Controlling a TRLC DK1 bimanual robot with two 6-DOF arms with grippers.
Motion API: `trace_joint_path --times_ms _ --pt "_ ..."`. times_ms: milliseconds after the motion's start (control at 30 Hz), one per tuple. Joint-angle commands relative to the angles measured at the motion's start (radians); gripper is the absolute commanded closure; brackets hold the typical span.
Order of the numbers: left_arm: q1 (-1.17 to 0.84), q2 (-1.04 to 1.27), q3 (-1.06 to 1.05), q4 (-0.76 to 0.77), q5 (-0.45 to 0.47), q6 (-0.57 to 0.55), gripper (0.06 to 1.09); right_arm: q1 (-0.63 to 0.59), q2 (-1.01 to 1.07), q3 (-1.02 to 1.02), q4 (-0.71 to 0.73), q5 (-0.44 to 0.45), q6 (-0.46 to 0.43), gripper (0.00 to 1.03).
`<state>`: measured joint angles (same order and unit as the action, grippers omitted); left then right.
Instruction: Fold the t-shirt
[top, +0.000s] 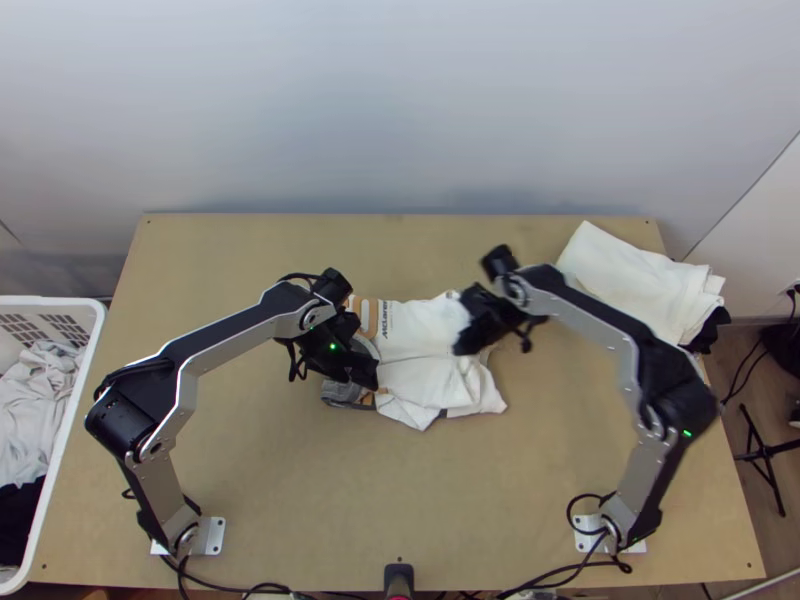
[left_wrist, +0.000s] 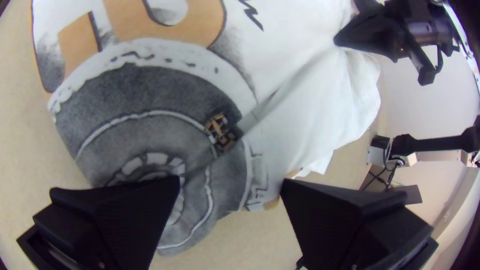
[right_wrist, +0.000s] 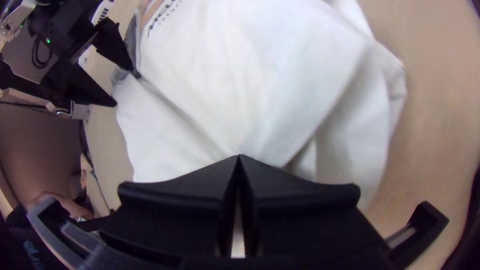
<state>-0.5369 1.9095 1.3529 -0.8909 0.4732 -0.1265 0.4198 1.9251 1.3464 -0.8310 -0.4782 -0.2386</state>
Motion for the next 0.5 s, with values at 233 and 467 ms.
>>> trace_joint_path --times_ms 233,467 --pt "-0.015 -0.033 0.006 -0.023 -0.004 0.001 0.11 -0.22 -0.207 -0.132 -0.125 0.015 -0.09 0.92" --pt "-0.011 -0.11 0.025 -0.057 0.024 0.016 0.1 -0.208 -0.252 -0.11 -0.168 -0.053 0.018 0.39"
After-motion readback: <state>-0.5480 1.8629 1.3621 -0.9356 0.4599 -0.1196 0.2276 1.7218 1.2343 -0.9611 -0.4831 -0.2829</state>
